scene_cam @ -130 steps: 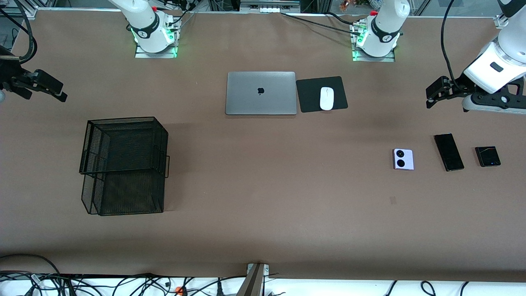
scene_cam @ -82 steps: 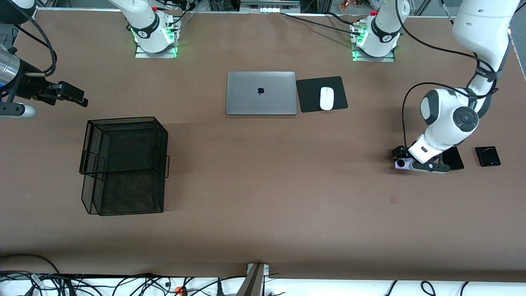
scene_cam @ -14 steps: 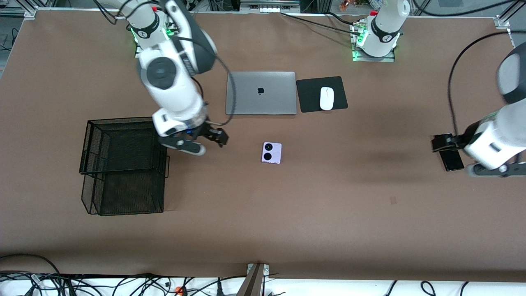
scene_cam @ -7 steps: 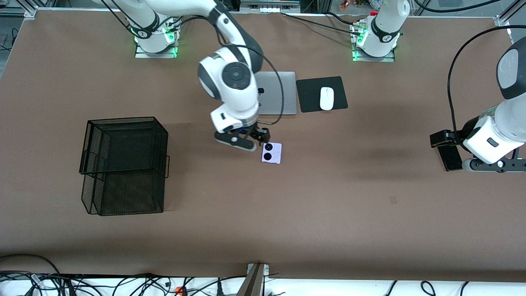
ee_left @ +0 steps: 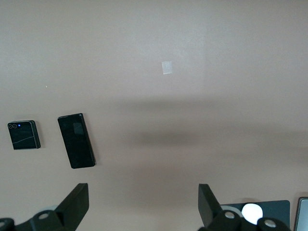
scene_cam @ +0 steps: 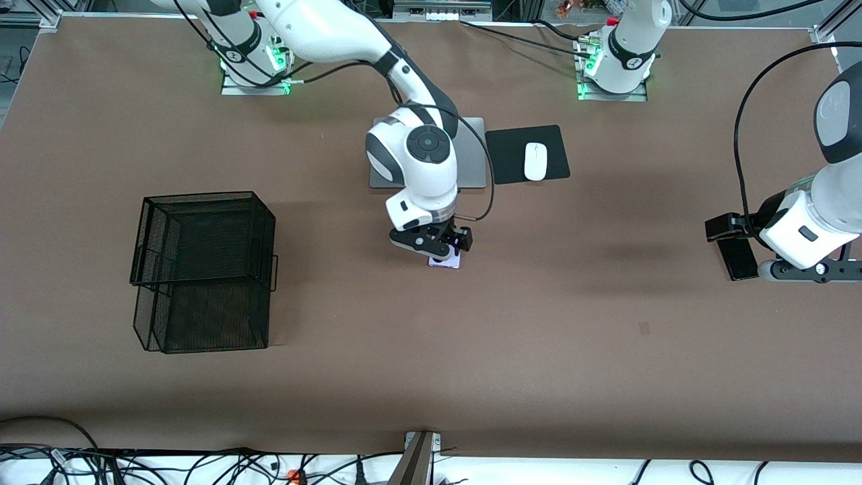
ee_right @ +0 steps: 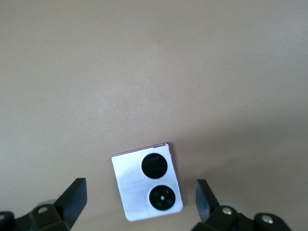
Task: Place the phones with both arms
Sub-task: 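Grasp the white phone with the right gripper while the left gripper reaches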
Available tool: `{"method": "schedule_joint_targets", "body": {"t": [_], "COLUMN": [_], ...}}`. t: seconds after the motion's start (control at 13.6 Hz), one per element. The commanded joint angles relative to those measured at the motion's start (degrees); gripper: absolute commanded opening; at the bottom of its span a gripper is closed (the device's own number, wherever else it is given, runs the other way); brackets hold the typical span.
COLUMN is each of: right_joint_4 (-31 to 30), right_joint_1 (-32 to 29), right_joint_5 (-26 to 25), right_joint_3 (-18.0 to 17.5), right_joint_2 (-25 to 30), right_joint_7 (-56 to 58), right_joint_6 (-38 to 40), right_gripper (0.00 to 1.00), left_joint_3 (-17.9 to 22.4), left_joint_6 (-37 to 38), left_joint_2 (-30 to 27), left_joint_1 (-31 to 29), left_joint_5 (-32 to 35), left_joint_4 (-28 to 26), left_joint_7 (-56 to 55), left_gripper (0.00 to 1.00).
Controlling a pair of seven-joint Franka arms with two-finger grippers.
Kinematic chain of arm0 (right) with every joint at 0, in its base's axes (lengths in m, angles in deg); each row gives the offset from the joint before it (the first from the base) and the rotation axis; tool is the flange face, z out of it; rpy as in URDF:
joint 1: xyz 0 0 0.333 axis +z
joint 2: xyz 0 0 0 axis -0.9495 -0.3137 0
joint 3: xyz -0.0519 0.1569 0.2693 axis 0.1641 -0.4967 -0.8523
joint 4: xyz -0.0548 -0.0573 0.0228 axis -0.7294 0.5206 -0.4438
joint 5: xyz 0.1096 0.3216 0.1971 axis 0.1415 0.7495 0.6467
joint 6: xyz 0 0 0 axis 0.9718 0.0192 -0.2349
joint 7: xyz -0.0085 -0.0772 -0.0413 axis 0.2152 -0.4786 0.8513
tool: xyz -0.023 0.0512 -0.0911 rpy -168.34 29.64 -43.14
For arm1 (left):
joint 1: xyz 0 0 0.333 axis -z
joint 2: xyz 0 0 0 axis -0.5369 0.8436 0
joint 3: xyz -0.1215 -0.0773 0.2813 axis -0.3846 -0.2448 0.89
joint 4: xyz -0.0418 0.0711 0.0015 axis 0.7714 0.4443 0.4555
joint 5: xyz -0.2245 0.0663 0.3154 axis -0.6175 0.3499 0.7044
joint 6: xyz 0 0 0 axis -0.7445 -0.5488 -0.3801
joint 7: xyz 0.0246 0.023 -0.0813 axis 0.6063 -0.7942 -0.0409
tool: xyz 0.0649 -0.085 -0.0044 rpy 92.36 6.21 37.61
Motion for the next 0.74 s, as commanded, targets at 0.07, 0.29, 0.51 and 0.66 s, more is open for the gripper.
{"method": "schedule_joint_targets", "body": {"t": [0.07, 0.29, 0.51, 0.66], "right_joint_4": [2.36, 3.14, 4.29, 4.46], "right_joint_1": [1.58, 2.29, 2.99, 2.99], "right_joint_5": [-1.36, -1.62, -2.67, -2.94], "right_joint_3": [0.86, 0.95, 1.04, 1.56], "right_joint_2": [-3.71, -5.21, -7.32, -8.11], "right_joint_7": [-1.54, -1.54, -1.63, -1.19], "right_joint_6": [-2.17, -2.71, -3.32, -3.41], "right_gripper": [1.00, 1.00, 1.00, 1.00], "left_joint_3": [-0.14, -0.14, -0.14, -0.14], "left_joint_6": [0.32, 0.84, 0.84, 0.84], "left_joint_2": [-0.75, -0.66, -0.66, -0.66], "left_joint_1": [-0.57, -0.66, -0.66, -0.66], "left_joint_5": [-0.76, -0.85, -0.85, -0.85], "left_joint_4": [-0.88, -0.88, -0.88, -0.88], "left_joint_7": [1.04, 1.04, 1.04, 1.04], "left_gripper": [1.00, 1.00, 1.00, 1.00]}}
